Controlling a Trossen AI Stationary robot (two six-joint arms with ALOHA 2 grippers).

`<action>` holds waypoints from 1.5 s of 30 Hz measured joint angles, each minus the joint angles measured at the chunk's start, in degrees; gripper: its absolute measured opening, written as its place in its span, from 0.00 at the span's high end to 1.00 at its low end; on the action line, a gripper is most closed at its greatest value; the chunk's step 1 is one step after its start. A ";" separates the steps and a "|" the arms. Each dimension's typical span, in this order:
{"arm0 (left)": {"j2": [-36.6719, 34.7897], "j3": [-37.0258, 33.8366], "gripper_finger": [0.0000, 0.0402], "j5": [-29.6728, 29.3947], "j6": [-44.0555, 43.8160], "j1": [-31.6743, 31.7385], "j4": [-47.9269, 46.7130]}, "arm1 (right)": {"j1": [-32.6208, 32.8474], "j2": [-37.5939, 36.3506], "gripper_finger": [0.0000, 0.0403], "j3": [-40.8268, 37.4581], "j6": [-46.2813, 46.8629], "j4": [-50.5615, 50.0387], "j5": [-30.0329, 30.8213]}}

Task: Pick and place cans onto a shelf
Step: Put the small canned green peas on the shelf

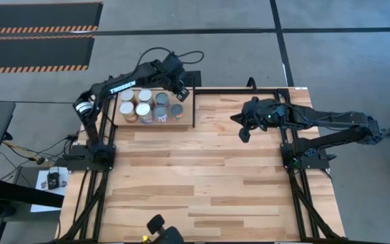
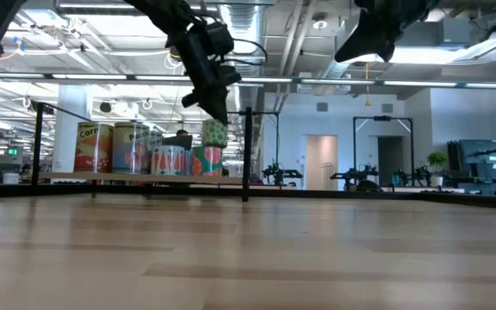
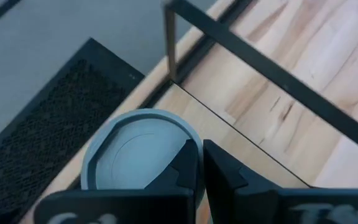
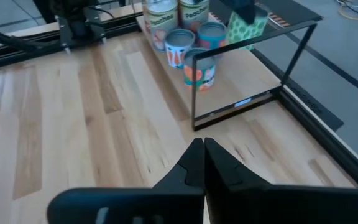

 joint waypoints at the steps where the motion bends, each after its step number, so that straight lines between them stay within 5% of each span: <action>1: 0.58 0.00 1.00 0.17 0.04 -0.04 0.02 | -0.26 0.00 0.97 0.00 0.01 -0.01 0.00; 45: 4.85 -5.57 0.95 2.51 -2.76 0.50 6.21 | -1.93 0.00 0.97 0.00 -0.50 -0.52 -0.02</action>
